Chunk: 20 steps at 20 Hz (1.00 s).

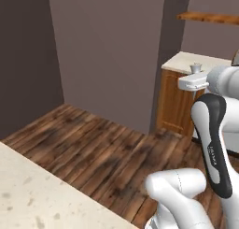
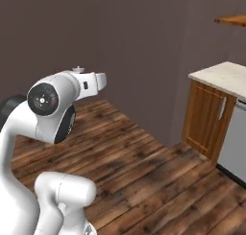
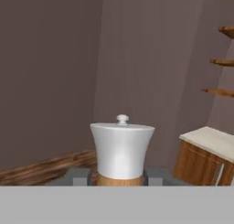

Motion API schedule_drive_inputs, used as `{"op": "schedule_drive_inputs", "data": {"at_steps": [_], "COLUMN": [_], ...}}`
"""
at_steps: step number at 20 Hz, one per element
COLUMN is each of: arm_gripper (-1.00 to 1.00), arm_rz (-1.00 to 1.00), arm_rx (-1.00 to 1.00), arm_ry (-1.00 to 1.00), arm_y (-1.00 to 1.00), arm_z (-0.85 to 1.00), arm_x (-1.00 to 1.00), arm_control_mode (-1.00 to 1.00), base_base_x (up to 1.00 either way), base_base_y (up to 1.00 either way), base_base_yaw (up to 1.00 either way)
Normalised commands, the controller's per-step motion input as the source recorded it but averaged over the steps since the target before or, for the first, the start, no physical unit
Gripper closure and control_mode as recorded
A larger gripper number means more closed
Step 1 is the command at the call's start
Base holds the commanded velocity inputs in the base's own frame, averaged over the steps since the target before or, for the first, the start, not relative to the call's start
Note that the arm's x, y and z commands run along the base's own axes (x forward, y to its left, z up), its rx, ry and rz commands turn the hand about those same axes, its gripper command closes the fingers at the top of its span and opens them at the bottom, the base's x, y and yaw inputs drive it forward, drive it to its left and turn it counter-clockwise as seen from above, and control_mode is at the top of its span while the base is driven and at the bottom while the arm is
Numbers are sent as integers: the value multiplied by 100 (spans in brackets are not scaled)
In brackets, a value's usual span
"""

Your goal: Retrieve the shaker from the cabinet and place it next the steak on a plate on the dining table.

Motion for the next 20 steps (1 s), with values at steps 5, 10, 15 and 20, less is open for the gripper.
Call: {"op": "schedule_drive_inputs", "data": {"at_steps": [5, 10, 15, 20], "arm_gripper": [100, 100, 100, 100], "arm_rz": [0, 0, 0, 0], "arm_rx": [0, 0, 0, 0], "arm_ry": [0, 0, 0, 0], "arm_y": [0, 0, 0, 0], "arm_z": [0, 0, 0, 0], "arm_x": [0, 0, 0, 0], "arm_control_mode": [100, 100, 100, 100], "base_base_x": [0, 0, 0, 27], "base_base_y": [28, 20, 14, 6], "base_base_yaw": [53, 57, 58, 53]}}
